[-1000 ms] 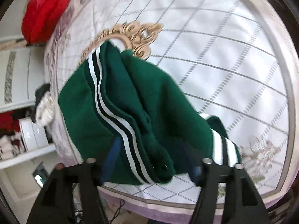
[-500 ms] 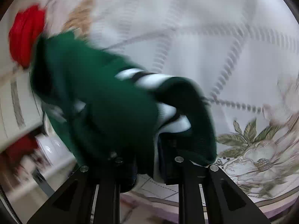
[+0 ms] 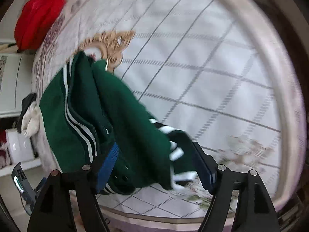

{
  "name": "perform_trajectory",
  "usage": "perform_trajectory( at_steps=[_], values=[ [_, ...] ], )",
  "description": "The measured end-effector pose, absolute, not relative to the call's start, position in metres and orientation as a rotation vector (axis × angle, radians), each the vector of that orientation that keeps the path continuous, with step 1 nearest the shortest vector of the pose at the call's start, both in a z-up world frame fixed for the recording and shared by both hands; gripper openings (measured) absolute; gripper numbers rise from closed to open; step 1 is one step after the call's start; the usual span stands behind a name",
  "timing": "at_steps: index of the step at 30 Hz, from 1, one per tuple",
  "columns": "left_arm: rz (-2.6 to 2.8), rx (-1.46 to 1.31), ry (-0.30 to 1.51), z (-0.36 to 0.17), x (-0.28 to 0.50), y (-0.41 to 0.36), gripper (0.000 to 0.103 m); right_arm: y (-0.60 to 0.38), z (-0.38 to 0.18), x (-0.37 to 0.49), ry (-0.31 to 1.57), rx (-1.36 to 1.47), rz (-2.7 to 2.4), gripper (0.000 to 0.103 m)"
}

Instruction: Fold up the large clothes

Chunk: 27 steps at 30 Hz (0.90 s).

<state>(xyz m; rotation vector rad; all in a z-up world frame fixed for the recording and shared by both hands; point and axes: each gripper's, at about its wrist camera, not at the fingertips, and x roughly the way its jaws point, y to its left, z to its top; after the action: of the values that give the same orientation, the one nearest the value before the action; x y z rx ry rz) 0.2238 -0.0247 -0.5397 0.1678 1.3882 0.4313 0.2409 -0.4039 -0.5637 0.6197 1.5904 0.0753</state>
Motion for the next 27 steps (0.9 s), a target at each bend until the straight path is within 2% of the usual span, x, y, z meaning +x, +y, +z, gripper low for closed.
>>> perform_trajectory(
  at_steps=[1,2,4,7,8,9,11,16,17,18,20,22,25,26,27],
  values=[
    [0.431,0.168,1.384,-0.539,0.224,-0.025,0.098,-0.4,-0.574,0.244,1.612,0.576,0.031,0.038],
    [0.429,0.175,1.382,-0.539,0.224,-0.026,0.098,-0.409,-0.588,0.244,1.612,0.559,-0.008,0.025],
    [0.427,0.18,1.378,-0.54,0.224,-0.027,0.098,-0.419,-0.61,0.245,1.639,0.66,-0.028,0.026],
    [0.423,0.173,1.375,-0.539,0.223,-0.026,0.098,-0.412,-0.591,0.251,1.655,0.573,-0.017,0.029],
    [0.421,0.167,1.376,-0.54,0.222,-0.027,0.098,-0.413,-0.584,0.252,1.655,0.531,-0.031,0.04],
    [0.42,0.162,1.378,-0.54,0.222,-0.027,0.098,-0.413,-0.572,0.25,1.651,0.492,-0.045,0.061],
    [0.417,0.151,1.385,-0.542,0.221,-0.028,0.098,-0.415,-0.557,0.237,1.64,0.495,-0.04,0.081],
    [0.404,0.147,1.389,-0.544,0.219,-0.036,0.098,-0.429,-0.588,0.195,1.703,0.816,-0.044,0.08],
    [0.401,0.151,1.39,-0.544,0.219,-0.038,0.098,-0.425,-0.595,0.19,1.694,0.835,-0.01,0.068],
    [0.396,0.158,1.392,-0.545,0.218,-0.041,0.098,-0.423,-0.595,0.188,1.688,0.752,-0.038,0.033],
    [0.388,0.176,1.397,-0.548,0.217,-0.046,0.098,-0.431,-0.6,0.18,1.621,0.852,-0.081,0.027],
    [0.382,0.185,1.404,-0.552,0.217,-0.048,0.098,-0.447,-0.611,0.166,1.561,1.045,-0.162,0.026],
    [0.387,0.185,1.407,-0.551,0.217,-0.048,0.098,-0.45,-0.62,0.161,1.575,1.081,-0.196,0.028],
    [0.389,0.184,1.403,-0.549,0.217,-0.048,0.098,-0.45,-0.616,0.163,1.589,1.044,-0.181,0.032],
    [0.392,0.183,1.399,-0.547,0.217,-0.047,0.098,-0.446,-0.613,0.17,1.615,0.998,-0.169,0.042]
  ],
)
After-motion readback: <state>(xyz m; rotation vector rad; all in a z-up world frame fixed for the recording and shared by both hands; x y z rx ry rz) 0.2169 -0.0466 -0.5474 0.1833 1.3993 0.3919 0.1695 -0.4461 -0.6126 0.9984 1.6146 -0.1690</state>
